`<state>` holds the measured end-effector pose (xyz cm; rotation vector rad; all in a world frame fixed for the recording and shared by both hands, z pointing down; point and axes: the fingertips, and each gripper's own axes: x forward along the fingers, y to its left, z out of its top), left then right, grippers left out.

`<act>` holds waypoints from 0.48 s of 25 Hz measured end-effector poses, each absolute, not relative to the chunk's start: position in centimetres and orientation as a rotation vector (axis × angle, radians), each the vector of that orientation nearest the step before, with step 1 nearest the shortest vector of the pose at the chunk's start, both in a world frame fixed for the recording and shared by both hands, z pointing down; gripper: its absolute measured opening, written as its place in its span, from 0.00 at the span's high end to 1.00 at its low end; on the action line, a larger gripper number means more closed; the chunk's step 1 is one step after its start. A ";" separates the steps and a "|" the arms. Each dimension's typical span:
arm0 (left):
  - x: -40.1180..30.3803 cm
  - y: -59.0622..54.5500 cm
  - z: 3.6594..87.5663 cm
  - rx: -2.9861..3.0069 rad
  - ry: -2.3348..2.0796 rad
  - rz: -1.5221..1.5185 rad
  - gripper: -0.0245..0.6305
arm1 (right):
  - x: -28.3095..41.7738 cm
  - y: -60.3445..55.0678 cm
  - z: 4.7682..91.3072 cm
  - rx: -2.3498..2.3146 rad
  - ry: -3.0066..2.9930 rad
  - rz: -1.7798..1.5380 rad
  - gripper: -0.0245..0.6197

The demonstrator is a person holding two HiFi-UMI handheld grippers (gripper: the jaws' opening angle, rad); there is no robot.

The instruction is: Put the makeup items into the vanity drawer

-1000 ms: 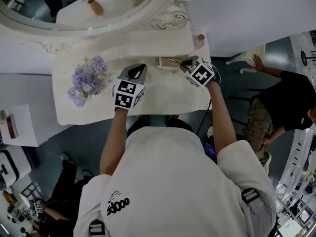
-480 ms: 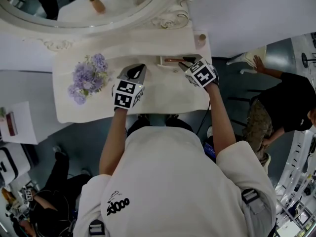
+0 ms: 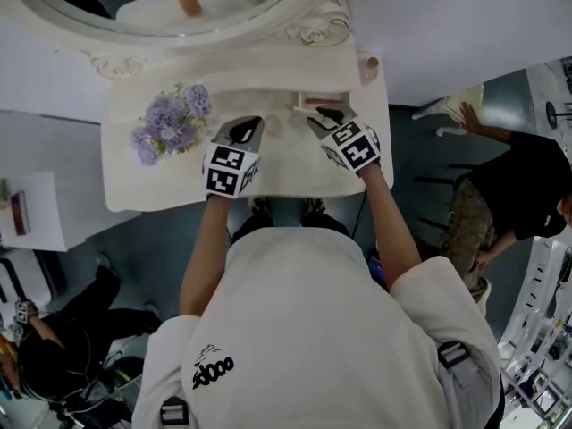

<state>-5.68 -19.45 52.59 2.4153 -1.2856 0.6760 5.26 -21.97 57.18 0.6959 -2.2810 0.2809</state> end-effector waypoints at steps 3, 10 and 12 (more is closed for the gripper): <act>-6.9 -18.3 52.8 2.389 -1.310 0.670 0.93 | 3.2 -20.6 57.3 0.636 -2.300 0.271 0.77; -10.0 -16.4 53.7 2.336 -1.349 0.668 0.93 | -1.1 -18.9 59.1 0.543 -2.300 0.272 0.77; -10.9 -15.9 53.9 2.317 -1.364 0.669 0.93 | -2.0 -18.7 60.0 0.517 -2.288 0.267 0.77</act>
